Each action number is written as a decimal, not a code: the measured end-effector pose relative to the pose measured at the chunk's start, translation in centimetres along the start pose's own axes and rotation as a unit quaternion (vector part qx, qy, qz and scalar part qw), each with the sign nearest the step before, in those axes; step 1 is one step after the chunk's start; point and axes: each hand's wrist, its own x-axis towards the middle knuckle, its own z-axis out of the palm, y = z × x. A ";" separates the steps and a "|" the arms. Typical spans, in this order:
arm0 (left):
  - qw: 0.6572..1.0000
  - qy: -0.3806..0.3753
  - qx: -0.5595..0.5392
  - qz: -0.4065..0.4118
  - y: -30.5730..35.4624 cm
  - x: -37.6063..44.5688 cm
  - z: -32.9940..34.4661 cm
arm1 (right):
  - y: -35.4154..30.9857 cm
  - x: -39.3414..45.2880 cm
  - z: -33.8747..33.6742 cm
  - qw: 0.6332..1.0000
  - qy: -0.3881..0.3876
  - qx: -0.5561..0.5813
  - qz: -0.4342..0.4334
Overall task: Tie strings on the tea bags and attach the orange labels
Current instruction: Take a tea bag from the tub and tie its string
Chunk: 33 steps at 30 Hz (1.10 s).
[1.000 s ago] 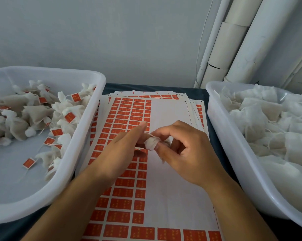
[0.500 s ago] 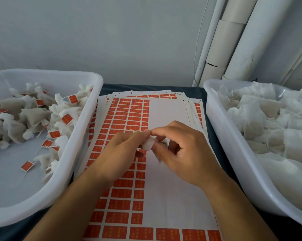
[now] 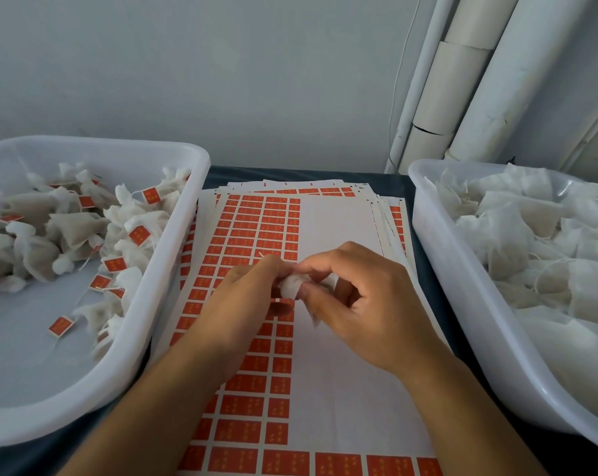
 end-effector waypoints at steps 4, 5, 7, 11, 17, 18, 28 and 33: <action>0.999 0.011 -0.032 -0.003 -0.2 0.4 0.0 | -0.1 0.0 0.2 1.000 0.007 0.001 0.011; 0.999 0.016 -0.032 -0.002 -0.3 0.5 0.0 | -0.2 0.0 0.2 1.000 0.005 0.001 0.016; 1.000 0.013 -0.025 -0.004 -0.4 0.8 0.0 | -0.2 0.0 0.2 1.000 -0.002 -0.002 0.027; 0.999 -0.018 0.021 0.025 -0.5 0.6 -0.5 | 0.0 0.0 0.3 0.999 -0.015 -0.019 0.033; 0.992 -0.069 0.055 0.095 -0.1 0.2 -1.1 | -0.3 0.3 -0.2 0.999 -0.018 -0.014 0.046; 0.986 -0.088 0.077 0.116 0.0 0.1 -1.2 | -0.3 0.3 -0.3 0.999 -0.018 -0.006 0.050; 0.963 -0.125 0.078 0.228 0.5 -0.8 -0.7 | -0.5 0.6 -1.1 0.988 -0.036 0.057 0.142; 0.966 -0.060 -0.002 0.250 0.3 -0.8 0.1 | -0.6 0.7 -1.3 0.972 -0.043 0.146 0.180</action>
